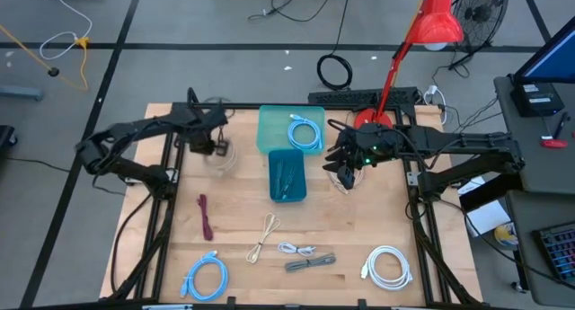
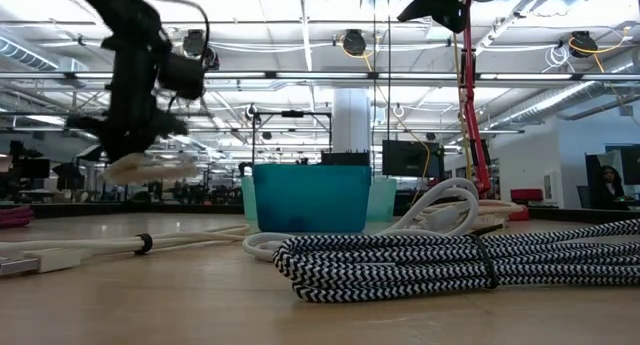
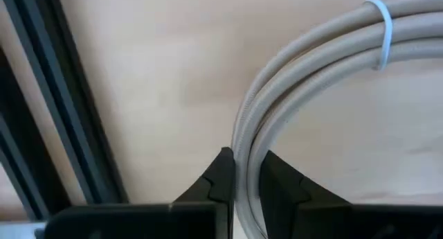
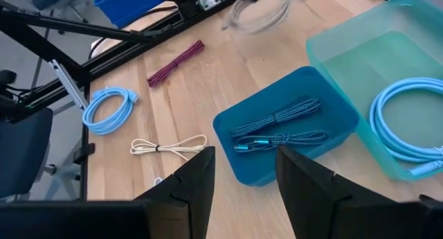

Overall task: Pick & Place USB Port
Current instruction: Put the left brown hdmi cable into the green bin

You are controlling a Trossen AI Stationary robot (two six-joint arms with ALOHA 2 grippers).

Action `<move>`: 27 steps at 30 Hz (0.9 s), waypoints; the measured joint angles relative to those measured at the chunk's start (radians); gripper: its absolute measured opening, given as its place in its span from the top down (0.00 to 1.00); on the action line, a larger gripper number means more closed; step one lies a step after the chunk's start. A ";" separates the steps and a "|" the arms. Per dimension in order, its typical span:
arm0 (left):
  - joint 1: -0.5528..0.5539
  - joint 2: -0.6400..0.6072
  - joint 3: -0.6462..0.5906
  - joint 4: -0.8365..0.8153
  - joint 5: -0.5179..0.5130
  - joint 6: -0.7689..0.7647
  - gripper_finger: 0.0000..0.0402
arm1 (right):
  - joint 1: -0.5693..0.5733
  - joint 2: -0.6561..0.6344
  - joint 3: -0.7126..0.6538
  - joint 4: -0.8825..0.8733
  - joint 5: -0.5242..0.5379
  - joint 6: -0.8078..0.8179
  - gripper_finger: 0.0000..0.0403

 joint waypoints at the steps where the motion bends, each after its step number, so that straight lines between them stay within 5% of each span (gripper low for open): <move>1: 0.000 -0.006 0.035 -0.001 -0.003 -0.002 0.90 | 0.000 0.000 0.000 0.000 0.000 -0.002 0.65; 10: -0.014 0.073 0.424 0.059 -0.003 0.007 0.90 | 0.000 0.000 0.000 0.000 -0.001 -0.031 0.65; 19: -0.064 0.405 0.788 0.064 0.077 0.071 0.90 | 0.000 0.000 0.000 -0.008 -0.001 -0.026 0.65; 27: -0.091 0.628 0.964 0.061 0.140 0.089 0.90 | 0.003 0.000 0.000 -0.047 -0.001 -0.002 0.65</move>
